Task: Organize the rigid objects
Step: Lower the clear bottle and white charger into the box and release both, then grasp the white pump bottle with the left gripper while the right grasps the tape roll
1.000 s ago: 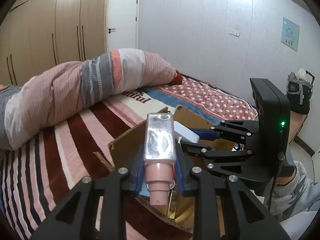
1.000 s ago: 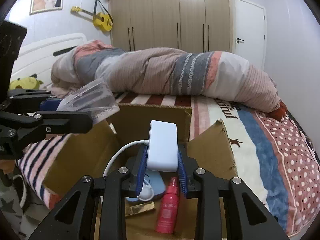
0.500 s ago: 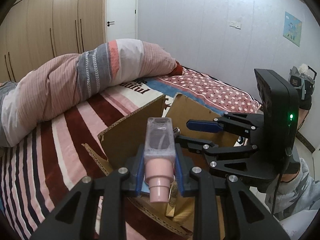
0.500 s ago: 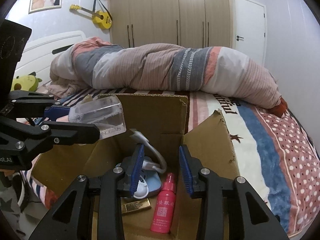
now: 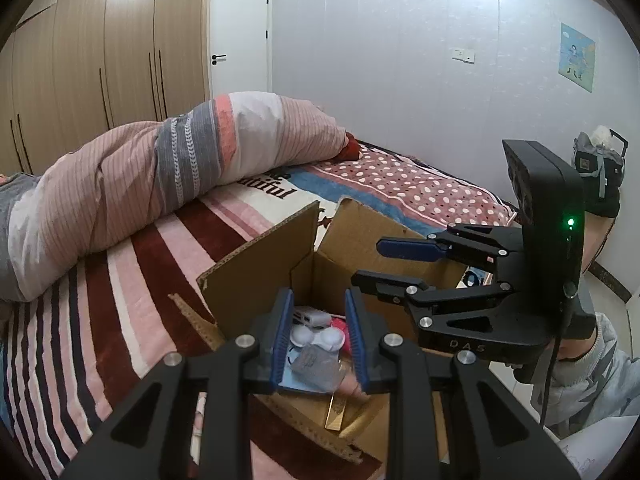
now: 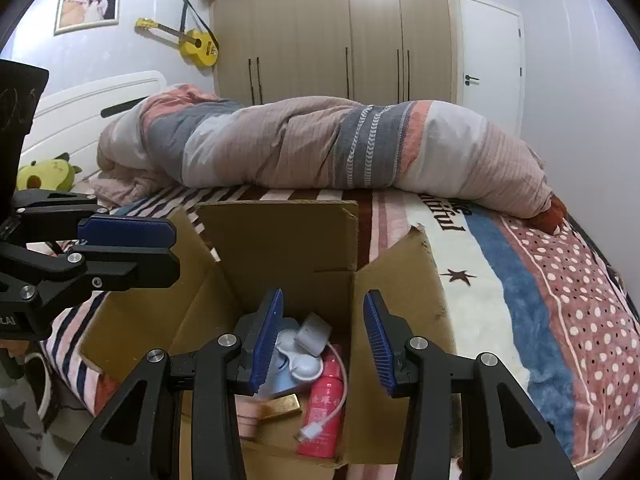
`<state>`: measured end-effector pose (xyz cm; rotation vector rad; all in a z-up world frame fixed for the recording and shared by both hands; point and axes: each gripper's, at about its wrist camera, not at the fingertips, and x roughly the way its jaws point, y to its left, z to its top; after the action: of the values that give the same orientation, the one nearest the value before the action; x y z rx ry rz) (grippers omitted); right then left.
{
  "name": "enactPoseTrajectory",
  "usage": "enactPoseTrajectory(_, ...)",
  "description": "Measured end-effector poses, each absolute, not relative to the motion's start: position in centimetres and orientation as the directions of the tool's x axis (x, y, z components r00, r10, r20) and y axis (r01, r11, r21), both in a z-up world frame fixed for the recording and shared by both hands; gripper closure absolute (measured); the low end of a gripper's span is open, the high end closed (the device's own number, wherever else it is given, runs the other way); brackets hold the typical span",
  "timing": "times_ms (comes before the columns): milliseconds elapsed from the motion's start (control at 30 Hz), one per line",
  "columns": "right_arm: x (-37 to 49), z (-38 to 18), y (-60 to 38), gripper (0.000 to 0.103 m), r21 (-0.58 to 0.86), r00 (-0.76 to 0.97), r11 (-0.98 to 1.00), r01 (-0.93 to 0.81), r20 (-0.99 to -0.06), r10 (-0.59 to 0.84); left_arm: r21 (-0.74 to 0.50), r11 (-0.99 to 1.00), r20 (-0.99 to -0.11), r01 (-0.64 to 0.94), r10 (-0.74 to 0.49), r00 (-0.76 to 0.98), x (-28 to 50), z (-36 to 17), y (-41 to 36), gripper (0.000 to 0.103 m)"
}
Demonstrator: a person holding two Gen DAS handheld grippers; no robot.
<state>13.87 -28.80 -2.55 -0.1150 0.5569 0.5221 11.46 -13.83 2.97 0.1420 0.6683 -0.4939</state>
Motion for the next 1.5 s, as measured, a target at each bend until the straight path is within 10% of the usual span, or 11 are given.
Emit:
enactPoseTrajectory(600,8.6,1.1,-22.3,0.065,-0.007,0.687,0.79,-0.614,-0.497,0.53,0.019,0.973,-0.564,0.229,-0.179,0.806,7.8,3.2,-1.7,0.036)
enactPoseTrajectory(967,5.0,-1.5,-10.3,0.065,0.019,0.512,0.643,-0.766,-0.586,0.628,0.021,0.99,-0.638,0.139,-0.094,0.764,10.0,-4.2,6.8,0.034)
enactPoseTrajectory(1500,12.3,-15.4,-7.6,0.054,-0.009,0.583,0.828,-0.561,-0.714,0.387,-0.128,0.957,-0.72,0.261,-0.271,0.639,16.9,-14.1,7.1,0.034)
